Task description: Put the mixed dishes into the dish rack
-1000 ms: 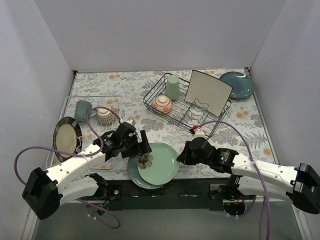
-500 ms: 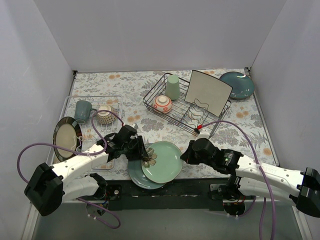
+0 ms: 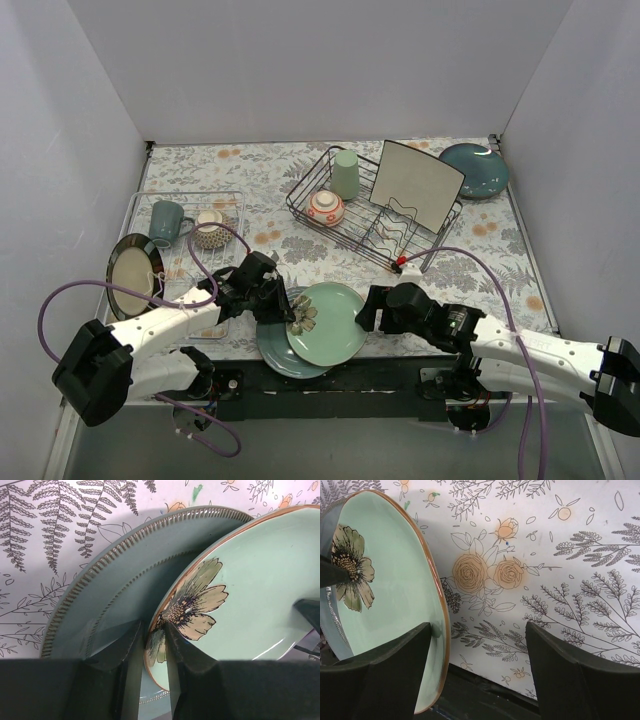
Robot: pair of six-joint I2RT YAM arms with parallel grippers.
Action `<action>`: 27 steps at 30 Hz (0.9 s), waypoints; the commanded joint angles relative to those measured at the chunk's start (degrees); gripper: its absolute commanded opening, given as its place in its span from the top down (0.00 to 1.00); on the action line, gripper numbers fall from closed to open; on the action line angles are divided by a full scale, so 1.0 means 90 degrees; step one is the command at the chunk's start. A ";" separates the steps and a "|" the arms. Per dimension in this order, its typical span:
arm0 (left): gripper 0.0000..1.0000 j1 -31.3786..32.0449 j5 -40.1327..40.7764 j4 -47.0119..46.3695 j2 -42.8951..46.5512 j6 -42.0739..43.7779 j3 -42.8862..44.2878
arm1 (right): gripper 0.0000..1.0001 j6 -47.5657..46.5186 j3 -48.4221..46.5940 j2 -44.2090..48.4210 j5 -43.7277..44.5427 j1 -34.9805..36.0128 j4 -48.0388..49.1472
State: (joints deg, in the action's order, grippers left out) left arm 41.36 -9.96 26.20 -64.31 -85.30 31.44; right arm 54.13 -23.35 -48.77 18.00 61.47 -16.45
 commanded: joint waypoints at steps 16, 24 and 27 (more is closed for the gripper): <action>0.90 0.0082 -0.0202 -0.0274 -0.0110 -0.0034 -0.0212 | 0.36 -0.0184 0.0944 -0.0010 -0.0828 -0.0004 0.2462; 0.87 0.0091 -0.0145 -0.0158 -0.0081 -0.0005 -0.0125 | 0.85 -0.0184 0.0877 0.0175 -0.0644 -0.0004 0.2220; 0.72 0.0091 0.0070 0.0097 0.0056 0.0082 0.0148 | 0.99 -0.0330 0.0652 0.0341 -0.0418 -0.0004 0.1645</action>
State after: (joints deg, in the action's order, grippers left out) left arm 41.39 -11.20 24.47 -64.40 -84.95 30.92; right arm 55.61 -15.31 -46.02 10.66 60.93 4.51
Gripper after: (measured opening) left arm 0.204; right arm 0.083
